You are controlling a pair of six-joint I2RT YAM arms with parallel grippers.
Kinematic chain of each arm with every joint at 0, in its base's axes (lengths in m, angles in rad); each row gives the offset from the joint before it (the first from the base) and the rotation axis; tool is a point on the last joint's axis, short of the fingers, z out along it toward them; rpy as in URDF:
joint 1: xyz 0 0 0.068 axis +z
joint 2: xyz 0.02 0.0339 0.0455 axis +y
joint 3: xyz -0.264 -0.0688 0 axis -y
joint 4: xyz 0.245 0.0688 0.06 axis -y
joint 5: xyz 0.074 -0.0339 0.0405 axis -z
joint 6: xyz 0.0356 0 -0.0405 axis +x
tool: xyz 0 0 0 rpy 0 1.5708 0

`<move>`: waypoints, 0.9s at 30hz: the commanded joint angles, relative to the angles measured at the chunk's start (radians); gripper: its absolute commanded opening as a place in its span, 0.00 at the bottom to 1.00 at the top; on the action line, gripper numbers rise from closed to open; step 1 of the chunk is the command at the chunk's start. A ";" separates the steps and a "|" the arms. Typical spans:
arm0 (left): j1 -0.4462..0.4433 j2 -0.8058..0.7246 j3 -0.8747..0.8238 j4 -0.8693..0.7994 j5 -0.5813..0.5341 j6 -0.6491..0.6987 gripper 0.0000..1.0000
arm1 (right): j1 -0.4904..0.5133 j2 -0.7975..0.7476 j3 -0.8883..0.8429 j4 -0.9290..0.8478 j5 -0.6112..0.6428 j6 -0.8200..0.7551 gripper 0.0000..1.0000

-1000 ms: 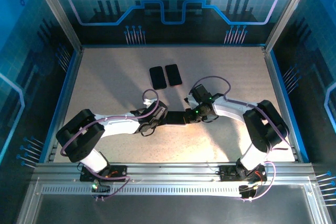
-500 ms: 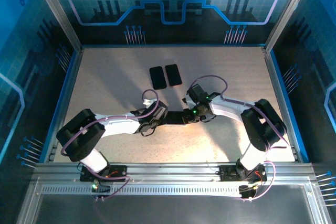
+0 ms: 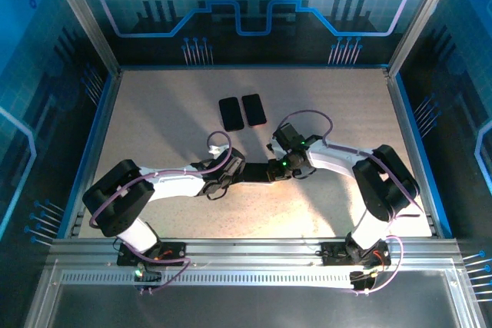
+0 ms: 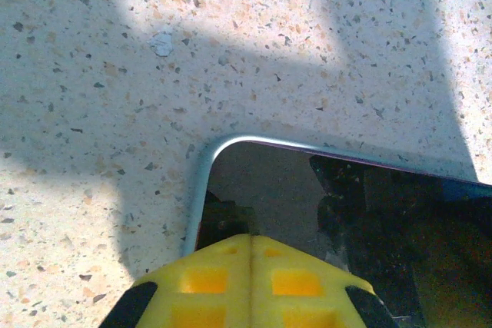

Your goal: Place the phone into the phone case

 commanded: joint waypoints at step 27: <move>-0.004 0.031 -0.028 -0.033 -0.008 -0.008 0.00 | 0.022 0.052 0.038 -0.094 -0.027 -0.021 0.00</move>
